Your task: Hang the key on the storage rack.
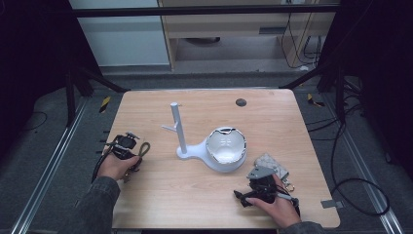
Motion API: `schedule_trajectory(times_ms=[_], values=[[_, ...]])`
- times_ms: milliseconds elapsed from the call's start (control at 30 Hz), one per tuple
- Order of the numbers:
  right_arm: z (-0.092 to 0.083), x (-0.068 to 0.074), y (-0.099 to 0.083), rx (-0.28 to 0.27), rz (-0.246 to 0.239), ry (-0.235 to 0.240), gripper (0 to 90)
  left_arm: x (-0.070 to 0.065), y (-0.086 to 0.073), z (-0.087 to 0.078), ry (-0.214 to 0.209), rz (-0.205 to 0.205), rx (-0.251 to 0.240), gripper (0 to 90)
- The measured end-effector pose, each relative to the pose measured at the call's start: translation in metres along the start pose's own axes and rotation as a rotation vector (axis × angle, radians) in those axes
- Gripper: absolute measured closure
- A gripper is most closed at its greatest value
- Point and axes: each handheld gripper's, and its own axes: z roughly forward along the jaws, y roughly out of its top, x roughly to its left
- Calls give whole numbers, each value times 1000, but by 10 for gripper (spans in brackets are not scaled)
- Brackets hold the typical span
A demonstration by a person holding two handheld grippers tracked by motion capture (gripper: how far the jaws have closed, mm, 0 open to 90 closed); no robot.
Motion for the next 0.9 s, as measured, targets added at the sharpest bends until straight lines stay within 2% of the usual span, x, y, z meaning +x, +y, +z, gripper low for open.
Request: schedule_trajectory(times_ms=[100,233,400,533,567,900], values=[[0,0,0,0,0,0,15,0,-2,-2,6,5,-12,658],[0,0,0,0,0,0,15,1,-6,-13,5,12,-64,660],[0,0,0,0,-1,2,14,1,-19,-31,-18,-14,-201,661],[0,0,0,3,2,4,10,-1,-31,-42,-22,-18,-286,661],[0,0,0,4,4,1,9,-1,-33,-46,-18,-8,-307,661],[4,-6,4,1,19,-17,5,-10,-45,-75,10,12,-458,662]])
